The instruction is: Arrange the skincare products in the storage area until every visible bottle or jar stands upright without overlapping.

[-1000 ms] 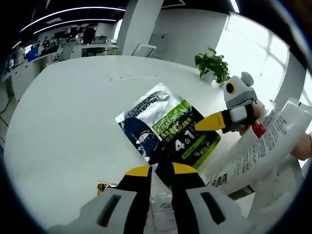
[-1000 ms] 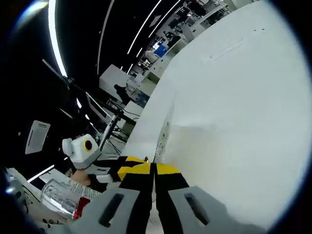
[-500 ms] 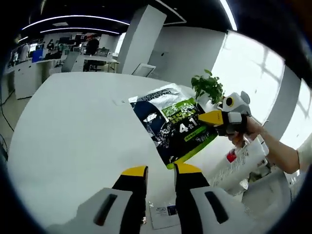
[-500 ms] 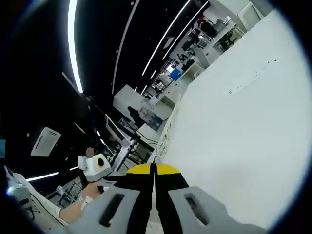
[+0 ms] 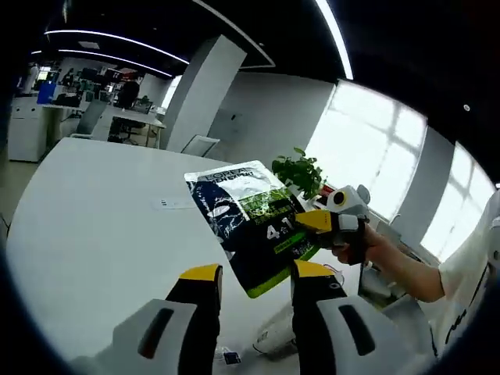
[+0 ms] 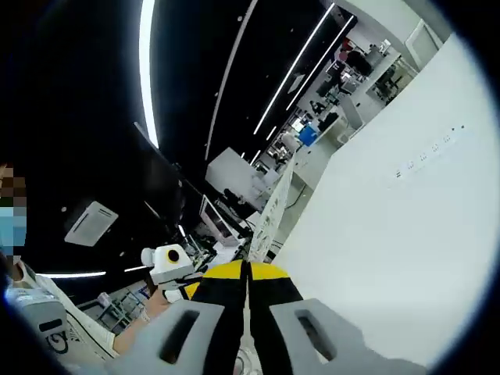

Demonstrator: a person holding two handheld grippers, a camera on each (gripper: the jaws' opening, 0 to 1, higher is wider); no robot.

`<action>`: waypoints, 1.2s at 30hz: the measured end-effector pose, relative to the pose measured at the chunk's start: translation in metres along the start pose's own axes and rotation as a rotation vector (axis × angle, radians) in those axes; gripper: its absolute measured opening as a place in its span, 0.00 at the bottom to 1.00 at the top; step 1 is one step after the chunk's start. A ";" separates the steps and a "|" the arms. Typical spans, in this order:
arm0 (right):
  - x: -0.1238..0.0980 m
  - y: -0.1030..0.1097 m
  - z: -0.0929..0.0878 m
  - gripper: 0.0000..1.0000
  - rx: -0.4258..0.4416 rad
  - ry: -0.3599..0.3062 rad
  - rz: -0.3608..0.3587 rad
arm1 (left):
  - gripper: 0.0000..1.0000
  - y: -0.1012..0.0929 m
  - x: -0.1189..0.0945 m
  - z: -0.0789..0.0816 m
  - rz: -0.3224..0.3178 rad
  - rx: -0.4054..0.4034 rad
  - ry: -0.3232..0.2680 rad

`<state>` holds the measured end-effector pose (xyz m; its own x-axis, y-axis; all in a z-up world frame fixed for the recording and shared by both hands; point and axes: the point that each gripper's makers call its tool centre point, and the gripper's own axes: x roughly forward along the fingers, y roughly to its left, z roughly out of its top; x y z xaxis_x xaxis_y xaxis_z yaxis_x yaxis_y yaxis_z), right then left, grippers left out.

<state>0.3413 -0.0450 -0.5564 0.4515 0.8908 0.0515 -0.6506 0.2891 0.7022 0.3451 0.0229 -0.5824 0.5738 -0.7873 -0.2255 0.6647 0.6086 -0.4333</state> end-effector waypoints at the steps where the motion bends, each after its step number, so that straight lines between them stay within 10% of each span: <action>1: -0.001 0.003 0.000 0.01 -0.003 0.001 0.007 | 0.32 -0.001 -0.001 0.001 -0.002 0.001 0.003; 13: -0.011 0.029 0.000 0.01 -0.063 0.024 0.083 | 0.31 -0.034 -0.014 0.011 -0.175 -0.093 -0.048; 36: -0.030 0.068 -0.008 0.01 -0.065 -0.009 0.149 | 0.07 -0.062 -0.039 0.017 -0.235 -0.037 -0.078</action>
<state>0.2784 -0.0490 -0.5161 0.3517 0.9226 0.1583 -0.7489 0.1759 0.6389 0.2893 0.0175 -0.5315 0.4422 -0.8957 -0.0471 0.7671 0.4049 -0.4975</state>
